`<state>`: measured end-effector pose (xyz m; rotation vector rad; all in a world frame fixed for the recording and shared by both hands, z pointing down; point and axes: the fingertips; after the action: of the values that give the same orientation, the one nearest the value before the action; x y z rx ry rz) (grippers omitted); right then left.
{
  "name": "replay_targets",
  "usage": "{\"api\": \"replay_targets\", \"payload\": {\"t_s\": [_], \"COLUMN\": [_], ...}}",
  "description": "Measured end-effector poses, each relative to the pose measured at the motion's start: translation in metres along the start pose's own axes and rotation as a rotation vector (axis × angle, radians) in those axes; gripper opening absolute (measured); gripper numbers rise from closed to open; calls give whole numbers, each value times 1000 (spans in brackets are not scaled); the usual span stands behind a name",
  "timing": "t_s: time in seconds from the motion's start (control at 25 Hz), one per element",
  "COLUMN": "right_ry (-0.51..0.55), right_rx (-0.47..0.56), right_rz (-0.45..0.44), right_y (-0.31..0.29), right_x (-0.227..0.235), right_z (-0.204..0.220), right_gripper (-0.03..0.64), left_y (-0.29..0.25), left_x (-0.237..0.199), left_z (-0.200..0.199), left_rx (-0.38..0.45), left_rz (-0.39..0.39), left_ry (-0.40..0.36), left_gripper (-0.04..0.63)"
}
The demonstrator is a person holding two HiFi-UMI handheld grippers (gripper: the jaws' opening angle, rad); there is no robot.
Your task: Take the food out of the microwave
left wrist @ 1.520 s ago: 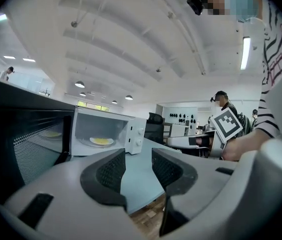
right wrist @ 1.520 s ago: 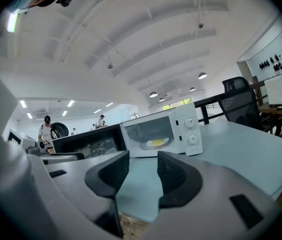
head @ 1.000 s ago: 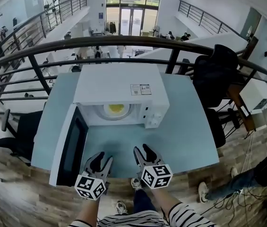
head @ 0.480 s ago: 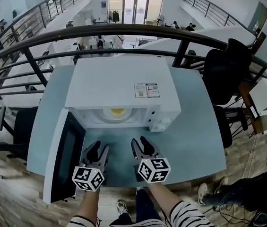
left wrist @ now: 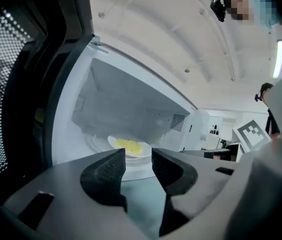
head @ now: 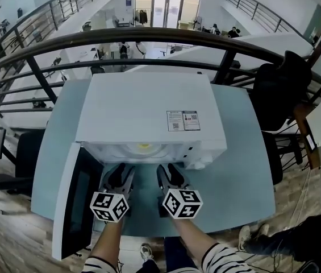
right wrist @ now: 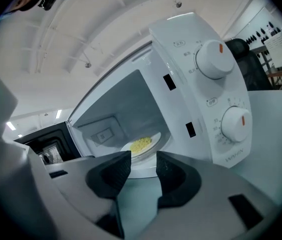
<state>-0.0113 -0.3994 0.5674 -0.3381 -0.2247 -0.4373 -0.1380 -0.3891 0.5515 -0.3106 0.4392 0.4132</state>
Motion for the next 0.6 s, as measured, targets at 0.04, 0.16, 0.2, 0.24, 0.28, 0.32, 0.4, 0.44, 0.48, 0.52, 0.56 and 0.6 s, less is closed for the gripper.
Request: {"api": "replay_targets", "payload": {"t_s": [0.04,0.16,0.2,0.24,0.28,0.32,0.4,0.44,0.48,0.52,0.56,0.6], "right_ry": [-9,-32,-37,-44,-50,-53,-44,-39,-39,-40,-37,-31], "right_rx": [4,16,18,19,22,24,27,26,25,24,22,20], "right_rz": [2,7,8,9,10,10,12,15,19,24,27,29], "right_y": [-3,-15,-20,-24,-29,-33,-41,-44,-47,-50,-53,-55], "right_x": [1,4,4,3,3,2,2,3,4,5,5,5], "right_z": [0,-3,-3,-4,-5,-7,-10,-11,-12,-12,-12,-12], "right_gripper": [154,152,152,150,150,150,150,150,150,150,152,150], "left_y": [-6,-23,-28,-33,-37,-41,-47,-49,-51,-54,-56,-58], "left_x": [-1,-5,-8,-11,-14,-17,-23,-26,-29,-32,-35,-38], "left_z": [-2,-7,-9,-11,-13,-15,-17,-17,-17,-16,-15,-15], "left_rx": [-1,-1,1,3,3,0,-15,-25,-36,-47,-59,-72], "left_rz": [1,-5,-10,-18,-27,-38,-61,-73,-84,-97,-112,-126], "left_ry": [0,8,15,21,26,27,18,11,7,5,4,2], "left_gripper": [144,144,144,144,144,143,144,144,144,144,146,146]}}
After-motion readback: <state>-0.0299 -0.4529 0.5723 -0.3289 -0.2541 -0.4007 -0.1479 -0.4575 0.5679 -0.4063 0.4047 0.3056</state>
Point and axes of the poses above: the fingertips, and each gripper's own axes: y backward along the fingers, x to its right, z out of its underside, and after that the axes turned 11 degrees about y, right-handed
